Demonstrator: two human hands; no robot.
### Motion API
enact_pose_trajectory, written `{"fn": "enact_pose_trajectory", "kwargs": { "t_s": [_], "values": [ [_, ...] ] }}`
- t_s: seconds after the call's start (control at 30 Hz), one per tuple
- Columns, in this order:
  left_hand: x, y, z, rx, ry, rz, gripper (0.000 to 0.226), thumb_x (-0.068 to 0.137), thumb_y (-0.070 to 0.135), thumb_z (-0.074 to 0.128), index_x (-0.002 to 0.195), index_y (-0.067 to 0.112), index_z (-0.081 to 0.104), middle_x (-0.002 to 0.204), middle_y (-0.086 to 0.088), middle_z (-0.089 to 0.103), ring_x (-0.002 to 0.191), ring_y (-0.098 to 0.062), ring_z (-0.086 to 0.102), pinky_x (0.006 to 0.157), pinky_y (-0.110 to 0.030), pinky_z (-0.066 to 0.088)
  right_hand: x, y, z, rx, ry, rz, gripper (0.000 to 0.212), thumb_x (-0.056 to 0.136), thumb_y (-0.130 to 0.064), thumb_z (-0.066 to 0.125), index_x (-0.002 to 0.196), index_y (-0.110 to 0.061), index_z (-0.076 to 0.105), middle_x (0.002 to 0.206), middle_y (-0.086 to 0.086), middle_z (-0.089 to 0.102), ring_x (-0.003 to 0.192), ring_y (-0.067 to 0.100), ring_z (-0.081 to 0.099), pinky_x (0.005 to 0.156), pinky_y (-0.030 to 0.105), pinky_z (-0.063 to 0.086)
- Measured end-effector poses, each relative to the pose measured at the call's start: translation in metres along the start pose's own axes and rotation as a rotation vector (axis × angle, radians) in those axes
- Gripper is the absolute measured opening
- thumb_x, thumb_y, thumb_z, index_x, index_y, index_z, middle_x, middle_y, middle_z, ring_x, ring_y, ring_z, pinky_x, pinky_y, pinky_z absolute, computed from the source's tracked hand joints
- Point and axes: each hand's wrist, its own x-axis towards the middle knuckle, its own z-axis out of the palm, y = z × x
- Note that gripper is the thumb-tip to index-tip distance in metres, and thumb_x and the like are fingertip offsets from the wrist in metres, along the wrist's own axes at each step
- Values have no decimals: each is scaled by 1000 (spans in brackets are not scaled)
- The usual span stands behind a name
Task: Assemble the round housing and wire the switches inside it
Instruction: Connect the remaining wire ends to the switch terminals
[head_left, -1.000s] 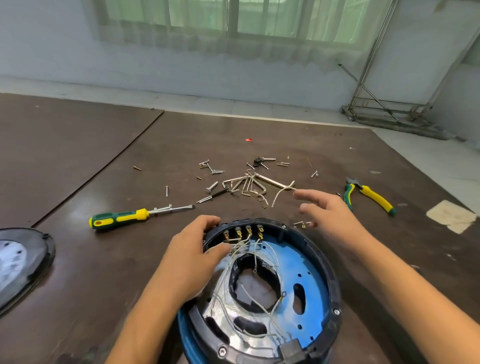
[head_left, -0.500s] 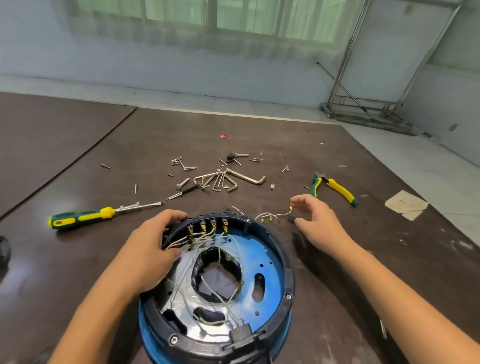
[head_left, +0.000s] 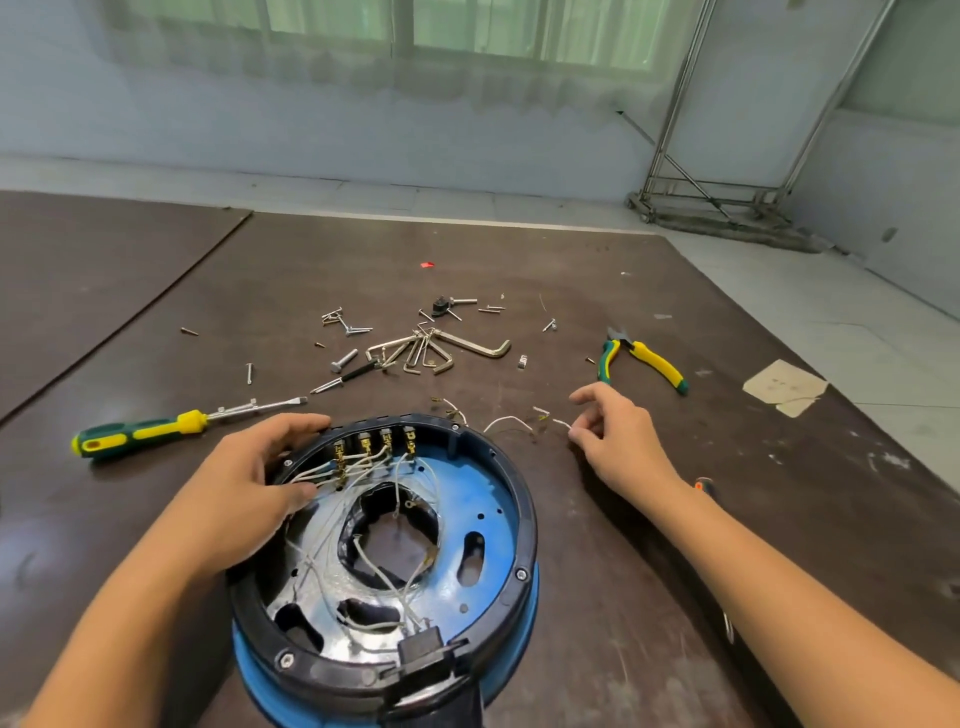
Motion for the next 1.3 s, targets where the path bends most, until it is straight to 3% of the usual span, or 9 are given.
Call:
{"fn": "enact_pose_trajectory", "kwargs": {
  "t_s": [0.07, 0.17, 0.37, 0.5, 0.63, 0.73, 0.9, 1.17, 1.3],
  "values": [
    [-1, 1, 1, -25, 13, -11, 60, 82, -8, 71, 118, 39, 61, 112, 19, 67, 102, 3, 62, 89, -25, 48, -3, 0, -9, 98, 42, 40, 28, 88, -5, 70, 106, -24, 61, 76, -6, 70, 70, 4, 61, 64, 11, 42],
    [-4, 6, -2, -116, 1, -48, 53, 86, 1, 71, 126, 33, 59, 118, 16, 64, 108, 3, 58, 83, -18, 45, -11, -3, -19, 215, 57, 85, 26, 86, -8, 74, 106, -21, 64, 76, -3, 73, 71, 10, 66, 69, 22, 49],
    [-18, 8, -13, -317, 42, -133, 41, 96, -6, 52, 112, 30, 64, 115, 4, 69, 106, -14, 66, 87, -29, 51, -32, -21, -16, 387, 18, 108, 25, 87, -7, 73, 110, -16, 65, 78, 3, 72, 61, 14, 61, 59, 31, 54],
    [-24, 8, -8, -146, 85, -12, 42, 92, -2, 61, 111, 35, 65, 113, 5, 67, 105, -7, 63, 95, -31, 50, -46, -44, -12, 477, -11, 57, 26, 88, -7, 73, 109, -22, 65, 76, -2, 73, 66, 10, 69, 56, 21, 56],
    [-18, 16, 3, 308, 169, 85, 27, 90, 16, 66, 109, 34, 69, 114, 11, 64, 106, -11, 61, 97, -33, 48, -62, -61, -6, 519, 3, 16, 26, 89, -7, 72, 108, -24, 65, 81, 1, 73, 73, 15, 70, 62, 23, 59],
    [-17, 24, 17, 495, 170, 111, 23, 90, 28, 66, 111, 38, 68, 120, 12, 56, 107, -16, 59, 94, -35, 48, -72, -68, 1, 518, 19, -6, 26, 89, -9, 72, 107, -26, 66, 83, -5, 73, 77, 10, 71, 65, 25, 59],
    [-16, 24, 21, 508, 172, 106, 21, 89, 35, 68, 109, 41, 66, 119, 15, 52, 105, -17, 59, 90, -38, 50, -85, -65, 19, 617, 63, 13, 22, 91, -8, 70, 104, -25, 68, 85, -2, 73, 80, 12, 70, 68, 27, 60],
    [-12, 18, 19, 565, 298, 95, 15, 85, 21, 72, 98, 30, 71, 107, 9, 63, 102, -18, 60, 89, -36, 48, -83, -54, 30, 623, 59, 11, 23, 91, -5, 69, 102, -25, 68, 83, 1, 73, 79, 16, 70, 71, 30, 58],
    [-12, 21, 20, 625, 306, 80, 8, 87, 24, 70, 92, 27, 75, 104, 6, 66, 98, -19, 61, 85, -37, 51, -83, -46, 29, 650, 53, 78, 23, 91, -2, 67, 105, -20, 67, 79, 6, 72, 64, 13, 68, 57, 21, 53]
  ]
}}
